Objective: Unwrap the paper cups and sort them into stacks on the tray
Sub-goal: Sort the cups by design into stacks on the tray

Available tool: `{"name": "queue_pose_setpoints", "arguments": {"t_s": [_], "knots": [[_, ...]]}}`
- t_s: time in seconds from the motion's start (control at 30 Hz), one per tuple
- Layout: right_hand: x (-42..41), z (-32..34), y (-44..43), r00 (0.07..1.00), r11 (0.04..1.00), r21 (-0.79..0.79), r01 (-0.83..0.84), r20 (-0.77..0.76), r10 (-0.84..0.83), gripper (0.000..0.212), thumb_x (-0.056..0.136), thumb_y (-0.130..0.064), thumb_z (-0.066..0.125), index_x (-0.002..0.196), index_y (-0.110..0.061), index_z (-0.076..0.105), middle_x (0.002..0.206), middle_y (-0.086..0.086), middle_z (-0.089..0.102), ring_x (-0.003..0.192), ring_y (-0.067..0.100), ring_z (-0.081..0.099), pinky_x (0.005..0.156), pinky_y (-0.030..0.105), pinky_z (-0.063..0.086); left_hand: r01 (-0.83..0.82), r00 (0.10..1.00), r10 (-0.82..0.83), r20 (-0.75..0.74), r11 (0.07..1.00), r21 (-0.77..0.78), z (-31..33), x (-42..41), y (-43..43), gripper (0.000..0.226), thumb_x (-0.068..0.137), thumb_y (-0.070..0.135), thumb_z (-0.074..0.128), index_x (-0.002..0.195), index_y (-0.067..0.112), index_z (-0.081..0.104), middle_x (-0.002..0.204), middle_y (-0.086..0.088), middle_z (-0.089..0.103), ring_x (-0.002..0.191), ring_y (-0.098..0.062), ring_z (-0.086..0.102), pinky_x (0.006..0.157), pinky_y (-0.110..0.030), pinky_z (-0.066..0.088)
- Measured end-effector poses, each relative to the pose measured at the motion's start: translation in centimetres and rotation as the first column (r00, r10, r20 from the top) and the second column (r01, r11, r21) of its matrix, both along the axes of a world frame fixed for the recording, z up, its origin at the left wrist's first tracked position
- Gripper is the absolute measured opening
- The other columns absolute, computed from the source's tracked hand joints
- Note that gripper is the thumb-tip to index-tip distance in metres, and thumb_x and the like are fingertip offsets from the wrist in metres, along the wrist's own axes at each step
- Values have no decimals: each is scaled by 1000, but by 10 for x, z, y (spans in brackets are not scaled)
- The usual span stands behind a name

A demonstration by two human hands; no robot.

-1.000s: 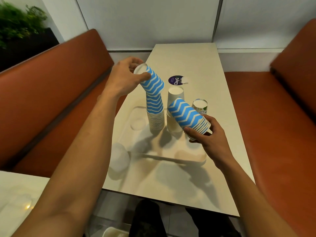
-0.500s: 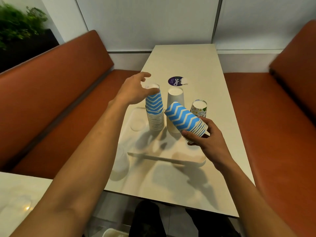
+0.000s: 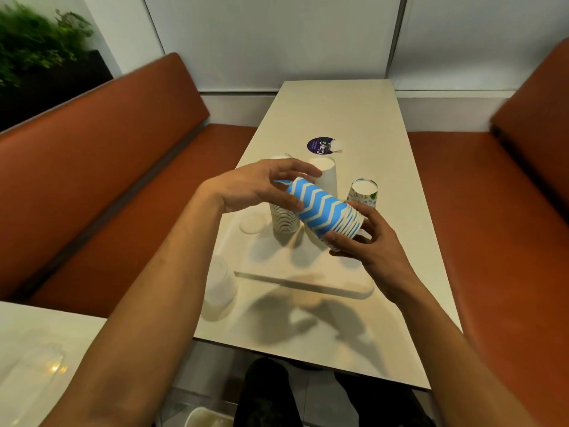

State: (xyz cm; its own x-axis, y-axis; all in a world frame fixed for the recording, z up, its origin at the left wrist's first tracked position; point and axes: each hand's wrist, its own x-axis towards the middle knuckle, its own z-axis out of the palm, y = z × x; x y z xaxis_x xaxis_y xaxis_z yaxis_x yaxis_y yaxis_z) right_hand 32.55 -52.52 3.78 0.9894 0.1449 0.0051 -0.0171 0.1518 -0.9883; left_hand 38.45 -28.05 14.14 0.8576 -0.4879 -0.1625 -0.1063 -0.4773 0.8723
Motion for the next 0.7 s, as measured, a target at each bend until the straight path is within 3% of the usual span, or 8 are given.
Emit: {"name": "queue_pose_setpoints", "arguments": {"t_s": [0.17,0.3,0.37,0.47,0.6,0.7], "knots": [[0,0,-1,1000,1000,12,-17,19,17,67,68,-14,90,129,-21,62,118,13,70,104,40,71,83,47,64,-68,997,69,27,997,-27,-1,-3,6,42,89,13,79,127,24,68,120,0,72,107,-12,70,92,-30,59],[2,-4,-2,998,999,-7,50,49,-50,64,75,-4,89,129,-23,62,116,5,71,106,38,70,82,47,65,-243,965,252,75,964,-108,2,2,8,31,95,23,73,126,18,70,119,-12,73,95,-14,70,77,-31,61],[2,-6,-4,994,995,5,96,50,-96,63,75,-3,89,128,-23,62,119,6,70,106,40,70,82,47,64,-362,903,393,175,914,-184,5,9,13,29,96,26,73,124,19,69,112,-11,75,88,-12,67,68,-29,57],[2,-9,-5,988,988,31,150,43,-151,60,75,-3,89,124,-26,62,119,7,69,105,40,70,77,42,65,-514,746,576,335,817,-260,15,23,26,35,92,35,77,124,24,68,102,5,74,81,-4,66,62,-23,53],[2,-8,-4,987,987,45,153,36,-155,59,75,-3,88,122,-27,62,118,7,69,105,40,71,76,40,65,-612,626,593,506,776,-153,20,36,26,46,85,44,80,127,29,67,109,8,72,91,-5,68,82,-23,57],[2,-6,-2,988,988,41,148,35,-150,61,75,-4,88,125,-25,61,119,8,68,105,40,71,76,39,65,-643,608,506,611,765,7,11,46,15,55,82,52,77,131,30,65,124,3,71,113,-18,66,99,-37,54]]}}
